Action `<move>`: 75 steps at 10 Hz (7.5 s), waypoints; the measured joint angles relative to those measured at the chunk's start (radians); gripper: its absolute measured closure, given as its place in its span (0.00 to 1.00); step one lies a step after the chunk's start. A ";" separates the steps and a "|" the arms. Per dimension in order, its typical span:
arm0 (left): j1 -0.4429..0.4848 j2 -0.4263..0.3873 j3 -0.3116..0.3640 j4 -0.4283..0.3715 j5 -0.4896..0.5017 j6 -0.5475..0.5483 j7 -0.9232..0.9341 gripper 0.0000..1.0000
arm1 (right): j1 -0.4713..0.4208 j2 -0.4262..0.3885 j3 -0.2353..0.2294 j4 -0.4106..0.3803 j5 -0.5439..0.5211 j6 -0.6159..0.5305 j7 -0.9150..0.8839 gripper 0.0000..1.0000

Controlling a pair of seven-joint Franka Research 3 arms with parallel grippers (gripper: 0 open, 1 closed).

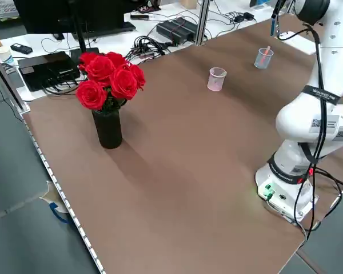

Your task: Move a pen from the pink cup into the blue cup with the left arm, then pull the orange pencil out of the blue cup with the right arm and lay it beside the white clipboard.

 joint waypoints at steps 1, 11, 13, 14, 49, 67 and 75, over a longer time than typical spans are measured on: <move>-0.007 0.029 0.001 0.005 0.000 0.041 0.000 0.83 | 0.000 0.000 0.000 0.000 0.000 0.000 0.000 0.00; -0.167 0.204 0.176 0.056 0.000 0.228 -0.002 0.83 | 0.000 0.000 0.001 0.000 0.000 -0.003 0.000 0.00; -0.172 0.215 0.176 0.056 0.000 0.228 -0.002 0.83 | 0.000 0.000 0.001 0.000 0.000 -0.003 0.000 0.00; -0.177 0.219 0.176 0.056 0.000 0.228 -0.002 0.82 | 0.000 0.000 0.001 0.000 0.000 -0.003 0.000 0.00; 0.650 -0.514 0.195 -0.261 -0.123 -0.634 1.299 0.00 | 0.295 0.243 0.128 -0.674 0.587 1.031 -0.033 0.29; 0.647 -0.496 0.171 -0.261 -0.137 -0.620 1.274 0.00 | 0.305 0.253 0.138 -0.673 0.588 1.003 -0.033 0.54; 0.647 -0.492 0.171 -0.261 -0.137 -0.620 1.274 0.00 | 0.305 0.252 0.138 -0.665 0.589 1.003 -0.033 0.67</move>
